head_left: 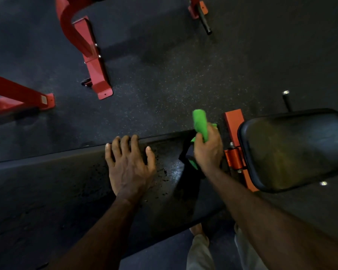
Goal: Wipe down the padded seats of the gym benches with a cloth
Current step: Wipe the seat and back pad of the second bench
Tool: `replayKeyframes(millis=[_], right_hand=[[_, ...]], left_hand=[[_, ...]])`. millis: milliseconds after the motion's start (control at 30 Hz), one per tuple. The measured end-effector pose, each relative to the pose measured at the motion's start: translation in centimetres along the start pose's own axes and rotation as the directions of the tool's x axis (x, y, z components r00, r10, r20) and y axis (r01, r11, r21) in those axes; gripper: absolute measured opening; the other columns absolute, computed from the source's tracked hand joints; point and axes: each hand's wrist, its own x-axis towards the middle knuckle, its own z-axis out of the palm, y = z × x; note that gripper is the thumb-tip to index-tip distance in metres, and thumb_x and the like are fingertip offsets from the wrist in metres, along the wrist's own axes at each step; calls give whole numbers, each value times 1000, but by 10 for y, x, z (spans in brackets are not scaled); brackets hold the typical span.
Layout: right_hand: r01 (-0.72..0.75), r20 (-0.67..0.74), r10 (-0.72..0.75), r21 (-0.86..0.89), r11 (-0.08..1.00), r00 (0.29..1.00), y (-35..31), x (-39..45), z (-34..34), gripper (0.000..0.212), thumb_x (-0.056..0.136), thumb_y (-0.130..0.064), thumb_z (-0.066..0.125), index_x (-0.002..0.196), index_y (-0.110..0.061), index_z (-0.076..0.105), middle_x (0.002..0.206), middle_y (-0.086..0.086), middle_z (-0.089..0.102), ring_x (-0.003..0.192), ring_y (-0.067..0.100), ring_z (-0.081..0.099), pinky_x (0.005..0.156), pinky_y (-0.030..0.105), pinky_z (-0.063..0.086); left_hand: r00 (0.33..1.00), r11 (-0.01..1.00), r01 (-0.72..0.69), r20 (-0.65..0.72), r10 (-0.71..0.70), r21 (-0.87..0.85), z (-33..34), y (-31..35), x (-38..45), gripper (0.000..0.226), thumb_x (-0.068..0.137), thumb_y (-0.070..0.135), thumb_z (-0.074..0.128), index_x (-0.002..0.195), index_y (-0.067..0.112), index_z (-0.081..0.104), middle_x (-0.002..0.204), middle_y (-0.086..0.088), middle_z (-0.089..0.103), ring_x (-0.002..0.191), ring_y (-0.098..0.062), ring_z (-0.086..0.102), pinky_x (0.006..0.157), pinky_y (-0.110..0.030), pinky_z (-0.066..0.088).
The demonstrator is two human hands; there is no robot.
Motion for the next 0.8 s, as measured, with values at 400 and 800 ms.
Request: replayKeyframes(millis=[400, 800], right_hand=[[287, 106, -289, 30, 957, 952, 2, -19, -1, 57, 88, -19, 56, 144, -12, 57, 147, 7, 58, 141, 23, 47, 120, 30, 30], [539, 168, -529, -14, 842, 832, 25, -18, -2, 60, 88, -22, 54, 148, -15, 55, 150, 8, 55, 144, 23, 45, 122, 38, 30]], left_hand=[[1000, 1000, -11, 10, 11, 7, 1, -1, 2, 56, 103, 51, 39, 146, 16, 46, 148, -11, 47, 146, -31, 30, 126, -52, 12], [1000, 1000, -9, 14, 9, -3, 1, -1, 1, 63, 100, 56, 30, 145, 16, 48, 147, -11, 47, 146, -33, 31, 124, -54, 13]])
